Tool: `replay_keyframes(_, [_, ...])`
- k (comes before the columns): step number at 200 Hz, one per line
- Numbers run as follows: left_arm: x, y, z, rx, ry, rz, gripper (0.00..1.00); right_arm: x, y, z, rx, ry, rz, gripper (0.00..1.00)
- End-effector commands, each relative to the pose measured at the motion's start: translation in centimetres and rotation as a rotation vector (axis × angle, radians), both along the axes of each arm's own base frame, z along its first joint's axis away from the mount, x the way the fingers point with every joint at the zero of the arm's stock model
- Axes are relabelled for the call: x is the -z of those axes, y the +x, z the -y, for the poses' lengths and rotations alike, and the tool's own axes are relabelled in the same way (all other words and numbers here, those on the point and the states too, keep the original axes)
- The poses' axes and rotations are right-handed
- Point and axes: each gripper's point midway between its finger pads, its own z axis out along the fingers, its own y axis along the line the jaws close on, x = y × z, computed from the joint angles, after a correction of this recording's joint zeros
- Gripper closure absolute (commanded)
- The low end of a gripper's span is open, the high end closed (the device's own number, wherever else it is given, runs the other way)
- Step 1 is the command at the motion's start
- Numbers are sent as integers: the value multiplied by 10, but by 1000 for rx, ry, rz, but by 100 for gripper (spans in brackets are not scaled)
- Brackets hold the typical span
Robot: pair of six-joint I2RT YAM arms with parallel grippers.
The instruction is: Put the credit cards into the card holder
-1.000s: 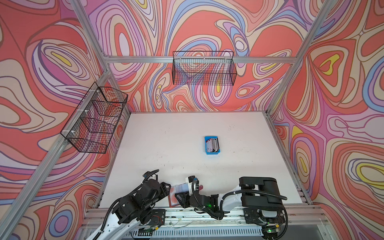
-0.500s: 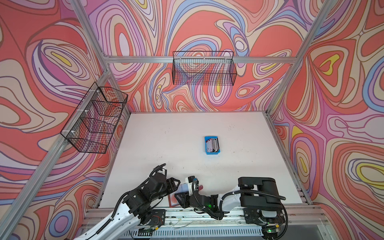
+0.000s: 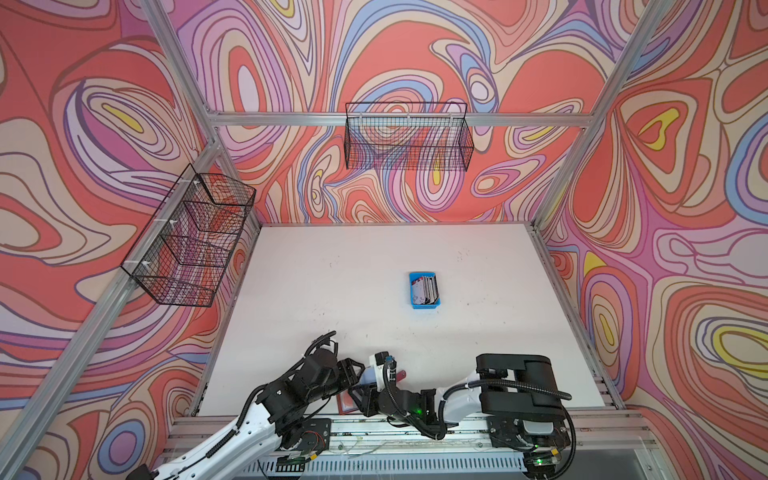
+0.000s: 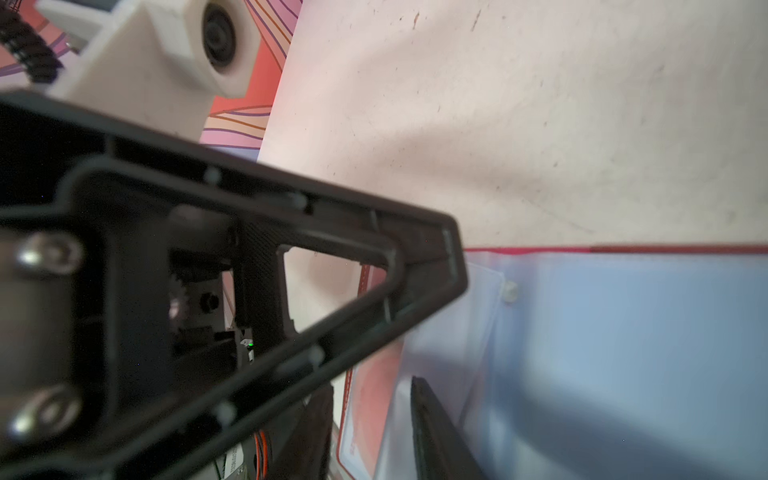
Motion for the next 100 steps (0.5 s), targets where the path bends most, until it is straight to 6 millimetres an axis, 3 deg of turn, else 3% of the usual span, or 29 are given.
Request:
replay_keyframes(1, [1, 0, -1, -13, -5, -1, 41, 4, -2, -4, -7, -8, 3, 66])
replay_keyframes(100, [-13, 5, 11, 25, -19, 7, 39, 5, -2, -6, -11, -14, 7, 67])
